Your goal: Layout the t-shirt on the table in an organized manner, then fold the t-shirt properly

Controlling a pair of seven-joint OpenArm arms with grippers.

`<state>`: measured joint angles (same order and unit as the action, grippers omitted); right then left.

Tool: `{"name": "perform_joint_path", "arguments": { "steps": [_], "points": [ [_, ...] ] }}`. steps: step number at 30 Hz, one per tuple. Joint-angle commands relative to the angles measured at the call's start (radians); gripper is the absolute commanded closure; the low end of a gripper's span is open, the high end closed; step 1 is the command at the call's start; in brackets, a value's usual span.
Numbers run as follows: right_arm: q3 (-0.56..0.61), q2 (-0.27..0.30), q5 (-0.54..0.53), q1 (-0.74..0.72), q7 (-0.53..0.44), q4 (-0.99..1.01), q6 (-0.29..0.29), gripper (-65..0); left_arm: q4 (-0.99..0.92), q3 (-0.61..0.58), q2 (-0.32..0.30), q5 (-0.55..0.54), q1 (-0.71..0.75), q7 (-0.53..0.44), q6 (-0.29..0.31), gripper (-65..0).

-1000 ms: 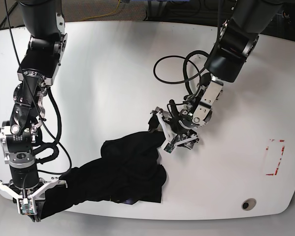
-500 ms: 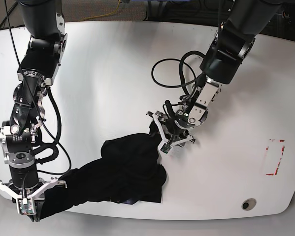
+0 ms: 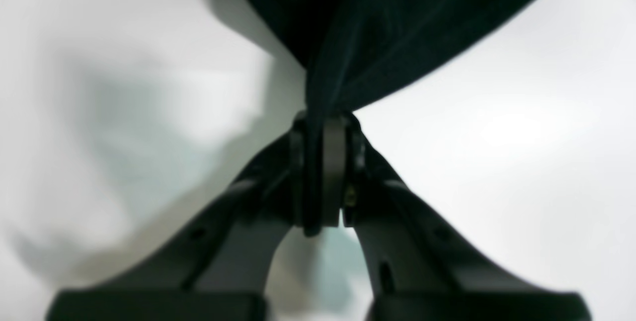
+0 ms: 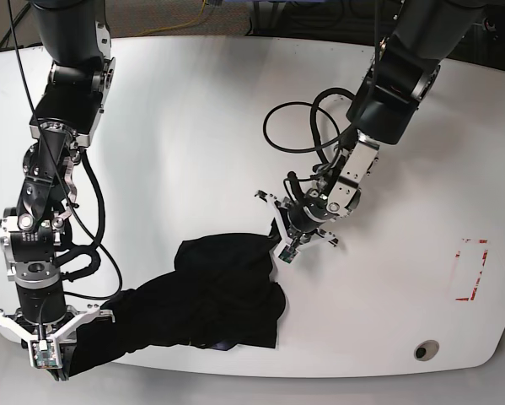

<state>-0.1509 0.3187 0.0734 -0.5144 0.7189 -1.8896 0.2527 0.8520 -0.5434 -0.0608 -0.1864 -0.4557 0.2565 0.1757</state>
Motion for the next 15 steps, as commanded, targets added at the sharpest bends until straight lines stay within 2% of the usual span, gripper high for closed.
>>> {"name": "perform_joint_path", "arguments": {
  "steps": [1,3,7,15],
  "points": [
    [-0.013,0.021,0.001,-0.037,-0.029,-0.017,-0.008,0.0,0.099,0.01,-0.041,0.005,-0.024,0.005,-0.012,-2.6],
    [-0.029,0.021,0.001,-0.037,-0.029,-0.017,-0.008,0.0,0.14,0.022,-0.069,0.005,-0.019,0.016,-0.012,-2.6],
    [-0.062,0.026,0.001,-0.051,-0.029,-0.015,-0.008,0.0,0.278,0.099,-0.132,0.005,0.002,0.117,-0.009,-2.6],
    [-0.063,0.052,-0.001,-0.085,-0.029,-0.011,-0.008,0.0,0.482,0.219,-0.225,0.006,-0.004,0.194,-0.008,-2.6]
  ]
}}
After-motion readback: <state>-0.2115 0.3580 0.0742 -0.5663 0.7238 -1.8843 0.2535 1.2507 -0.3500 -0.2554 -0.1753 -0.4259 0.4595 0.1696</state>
